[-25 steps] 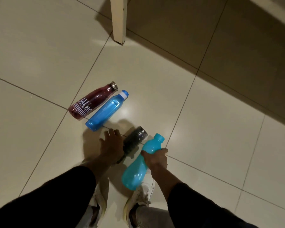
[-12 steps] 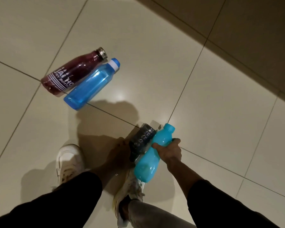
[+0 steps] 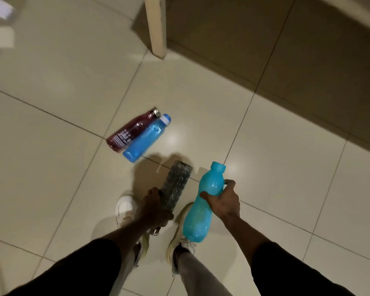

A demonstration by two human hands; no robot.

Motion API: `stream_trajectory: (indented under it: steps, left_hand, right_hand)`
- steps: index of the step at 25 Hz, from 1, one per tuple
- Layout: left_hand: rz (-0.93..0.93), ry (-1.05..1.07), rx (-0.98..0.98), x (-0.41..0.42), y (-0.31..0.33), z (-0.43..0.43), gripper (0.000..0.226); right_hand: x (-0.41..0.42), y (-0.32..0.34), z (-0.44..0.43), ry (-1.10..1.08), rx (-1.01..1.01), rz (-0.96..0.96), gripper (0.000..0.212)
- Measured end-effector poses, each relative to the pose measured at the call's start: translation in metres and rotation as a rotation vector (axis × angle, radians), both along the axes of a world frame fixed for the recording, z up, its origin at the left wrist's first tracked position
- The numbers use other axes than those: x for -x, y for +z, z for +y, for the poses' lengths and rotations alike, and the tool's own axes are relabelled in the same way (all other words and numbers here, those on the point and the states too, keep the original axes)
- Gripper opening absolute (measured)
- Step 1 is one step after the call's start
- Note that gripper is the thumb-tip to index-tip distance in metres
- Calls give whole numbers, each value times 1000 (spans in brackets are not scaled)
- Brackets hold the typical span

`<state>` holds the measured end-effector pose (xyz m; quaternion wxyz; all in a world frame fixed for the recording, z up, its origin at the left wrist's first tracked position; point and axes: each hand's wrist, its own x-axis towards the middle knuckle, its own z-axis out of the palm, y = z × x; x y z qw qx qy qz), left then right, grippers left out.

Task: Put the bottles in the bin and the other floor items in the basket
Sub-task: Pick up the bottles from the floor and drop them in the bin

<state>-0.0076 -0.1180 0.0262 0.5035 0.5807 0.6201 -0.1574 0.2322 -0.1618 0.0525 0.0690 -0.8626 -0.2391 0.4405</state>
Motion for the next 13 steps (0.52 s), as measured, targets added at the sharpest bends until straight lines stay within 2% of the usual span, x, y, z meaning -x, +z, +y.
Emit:
stream_trajectory:
  steps: [5,9,13]
  left_hand:
    - [10,21,-29,32,151,23,77]
    - [-18,122,-99,65,275,38,75]
    - [-91,265,-135,101,365,38,70]
  right_hand:
    - [26,145,30,102,-72,16,89]
    - [54,259,46,204,-162,50,90]
    - [87,338,50,260,-231,108,86]
